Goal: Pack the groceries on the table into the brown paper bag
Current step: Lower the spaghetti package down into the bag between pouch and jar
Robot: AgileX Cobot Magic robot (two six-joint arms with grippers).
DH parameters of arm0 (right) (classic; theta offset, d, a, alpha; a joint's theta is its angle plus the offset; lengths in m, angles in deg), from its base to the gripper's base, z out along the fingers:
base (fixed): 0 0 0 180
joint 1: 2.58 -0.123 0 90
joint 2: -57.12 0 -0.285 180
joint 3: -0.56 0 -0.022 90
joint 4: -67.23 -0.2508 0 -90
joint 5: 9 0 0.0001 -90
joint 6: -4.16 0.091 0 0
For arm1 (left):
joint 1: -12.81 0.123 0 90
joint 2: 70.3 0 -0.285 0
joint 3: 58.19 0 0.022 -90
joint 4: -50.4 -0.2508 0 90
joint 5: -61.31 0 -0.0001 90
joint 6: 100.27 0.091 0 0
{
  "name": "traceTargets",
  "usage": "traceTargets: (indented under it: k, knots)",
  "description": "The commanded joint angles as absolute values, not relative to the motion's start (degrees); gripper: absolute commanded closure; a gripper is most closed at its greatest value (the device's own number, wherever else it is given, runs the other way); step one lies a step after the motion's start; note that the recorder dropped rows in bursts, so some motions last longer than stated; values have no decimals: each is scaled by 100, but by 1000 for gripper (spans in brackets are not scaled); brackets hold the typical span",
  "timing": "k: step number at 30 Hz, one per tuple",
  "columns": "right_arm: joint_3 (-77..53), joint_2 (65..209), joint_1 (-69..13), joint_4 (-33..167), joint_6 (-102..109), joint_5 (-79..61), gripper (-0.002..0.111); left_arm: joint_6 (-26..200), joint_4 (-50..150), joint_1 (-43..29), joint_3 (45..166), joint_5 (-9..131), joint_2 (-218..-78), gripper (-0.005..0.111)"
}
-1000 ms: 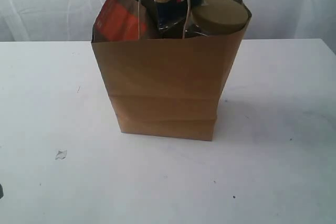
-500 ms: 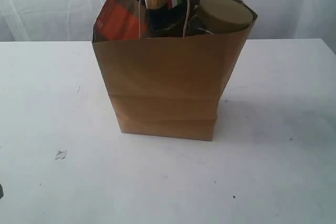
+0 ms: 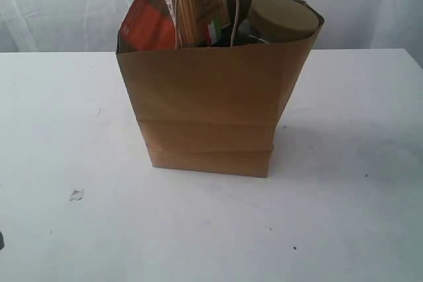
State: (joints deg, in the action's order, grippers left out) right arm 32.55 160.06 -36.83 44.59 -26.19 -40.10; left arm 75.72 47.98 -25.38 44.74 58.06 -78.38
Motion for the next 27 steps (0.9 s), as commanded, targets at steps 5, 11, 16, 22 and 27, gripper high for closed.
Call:
traceTargets:
  k: [5, 11, 16, 22, 27]
  knots:
    - [3170, 15890, -3682, 4625, -2715, -4205, 108, 7567, 4842, -2544, 4460, 5821, -7808, 107]
    - [2891, 15872, -3648, 4651, -2774, -4218, 108, 7567, 4842, -2544, 4460, 5821, -7808, 107]
    - [2627, 15858, -3564, 4661, -2774, -4223, 108, 7567, 4842, -2544, 4460, 5821, -7808, 107]
    - [2230, 15818, -3502, 4661, -2774, -4233, 108, 7567, 4842, -2544, 4460, 5821, -7808, 107]
    - [1860, 15704, -3451, 4690, -2774, -4272, 108, 7567, 4842, -2544, 4460, 5821, -7808, 107]
